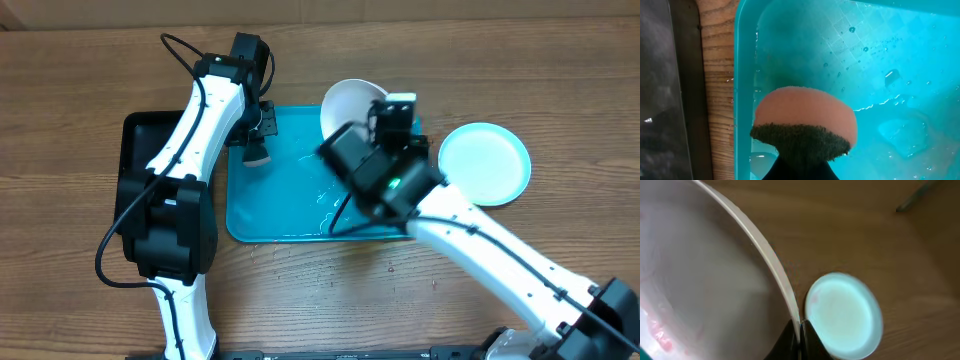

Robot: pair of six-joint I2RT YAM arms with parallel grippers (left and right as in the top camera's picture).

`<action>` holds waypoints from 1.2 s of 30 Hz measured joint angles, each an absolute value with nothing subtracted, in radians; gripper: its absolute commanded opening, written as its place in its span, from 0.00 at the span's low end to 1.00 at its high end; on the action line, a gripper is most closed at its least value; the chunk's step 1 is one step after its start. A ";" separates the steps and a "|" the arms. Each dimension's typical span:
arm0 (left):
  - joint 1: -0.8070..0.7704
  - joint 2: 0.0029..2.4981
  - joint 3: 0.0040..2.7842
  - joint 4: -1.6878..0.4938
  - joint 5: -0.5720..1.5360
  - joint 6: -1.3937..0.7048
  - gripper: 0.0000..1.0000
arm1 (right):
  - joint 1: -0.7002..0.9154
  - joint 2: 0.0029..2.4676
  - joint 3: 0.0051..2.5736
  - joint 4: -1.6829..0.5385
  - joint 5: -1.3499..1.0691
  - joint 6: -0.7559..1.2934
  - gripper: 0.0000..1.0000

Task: Clean dirty plates on tray and stack at the side
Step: 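Lift the white plate with the right gripper and stack it on the plates at right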

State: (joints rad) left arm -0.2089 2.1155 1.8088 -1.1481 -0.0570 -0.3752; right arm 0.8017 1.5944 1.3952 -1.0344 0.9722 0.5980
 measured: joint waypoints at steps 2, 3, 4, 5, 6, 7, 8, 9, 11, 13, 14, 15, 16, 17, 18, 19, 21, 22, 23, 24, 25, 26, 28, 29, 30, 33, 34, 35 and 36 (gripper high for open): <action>-0.209 2.115 1.809 -1.148 -0.057 -0.375 0.04 | 0.850 1.594 1.395 -1.048 1.087 0.597 0.04; -0.209 2.115 1.809 -1.148 -0.057 -0.375 0.04 | 0.877 1.594 1.395 -1.051 1.156 0.597 0.04; -0.209 2.115 1.809 -1.148 -0.057 -0.375 0.04 | 0.901 1.594 1.395 -1.052 1.221 0.595 0.04; -0.209 2.115 1.809 -1.148 -0.057 -0.375 0.04 | 0.921 1.594 1.395 -1.053 1.277 0.595 0.04; -0.209 2.115 1.809 -1.148 -0.057 -0.375 0.04 | 0.938 1.594 1.395 -1.053 1.325 0.593 0.04; -0.209 2.115 1.809 -1.148 -0.057 -0.375 0.04 | 0.955 1.594 1.395 -1.052 1.369 0.594 0.04; -0.209 2.115 1.809 -1.148 -0.057 -0.375 0.04 | 0.971 1.594 1.395 -1.052 1.406 0.594 0.04; -0.209 2.115 1.809 -1.148 -0.057 -0.375 0.04 | 0.981 1.594 1.395 -1.052 1.430 0.593 0.04; -0.209 2.115 1.809 -1.148 -0.057 -0.375 0.04 | 0.995 1.594 1.395 -1.052 1.469 0.594 0.04; -0.209 2.115 1.809 -1.148 -0.057 -0.375 0.04 | 0.997 1.594 1.395 -1.051 1.493 0.594 0.04; -0.209 2.115 1.809 -1.148 -0.057 -0.375 0.04 | 0.996 1.594 1.395 -1.052 1.501 0.596 0.04; -0.209 2.115 1.809 -1.148 -0.057 -0.375 0.04 | 0.995 1.594 1.395 -1.052 1.507 0.597 0.04; -0.209 2.115 1.809 -1.148 -0.057 -0.375 0.04 | 0.994 1.594 1.395 -1.055 1.510 0.604 0.04; -0.209 2.115 1.809 -1.148 -0.057 -0.375 0.05 | 0.994 1.594 1.395 -1.057 1.508 0.610 0.04; -0.209 2.115 1.809 -1.148 -0.057 -0.375 0.04 | 0.992 1.594 1.395 -1.059 1.494 0.619 0.04; -0.209 2.115 1.809 -1.148 -0.057 -0.375 0.04 | 0.988 1.594 1.395 -1.061 1.466 0.627 0.04; -0.209 2.115 1.809 -1.148 -0.057 -0.375 0.04 | 0.967 1.594 1.395 -1.066 1.368 0.640 0.04; -0.209 2.115 1.809 -1.148 -0.057 -0.375 0.04 | 0.937 1.594 1.395 -1.066 1.278 0.646 0.04; -0.209 2.115 1.809 -1.149 -0.057 -0.375 0.04 | 0.905 1.594 1.395 -1.067 1.203 0.651 0.04; -0.209 2.115 1.809 -1.149 -0.057 -0.375 0.04 | 0.860 1.594 1.395 -1.066 1.115 0.653 0.04; -0.209 2.115 1.809 -1.150 -0.057 -0.375 0.04 | 0.812 1.594 1.395 -1.066 1.032 0.654 0.04; -0.209 2.115 1.809 -1.150 -0.057 -0.375 0.04 | 0.752 1.594 1.393 -1.065 0.944 0.655 0.04; -0.209 2.115 1.809 -1.152 -0.057 -0.375 0.04 | 0.602 1.594 1.382 -1.053 0.759 0.651 0.04; -0.209 2.115 1.809 -1.153 -0.057 -0.375 0.04 | 0.549 1.594 1.375 -1.048 0.698 0.645 0.04; -0.209 2.115 1.809 -1.153 -0.057 -0.375 0.04 | 0.479 1.594 1.366 -1.040 0.619 0.630 0.04; -0.209 2.115 1.809 -1.152 -0.057 -0.375 0.04 | 0.283 1.595 1.351 -1.039 0.406 0.585 0.04; -0.209 2.115 1.809 -1.153 -0.057 -0.375 0.04 | 0.210 1.595 1.349 -1.040 0.333 0.566 0.04; -0.209 2.115 1.809 -1.153 -0.057 -0.375 0.04 | 0.139 1.595 1.349 -1.040 0.273 0.547 0.04; -0.209 2.115 1.809 -1.153 -0.057 -0.375 0.04 | 0.076 1.595 1.349 -1.039 0.221 0.531 0.04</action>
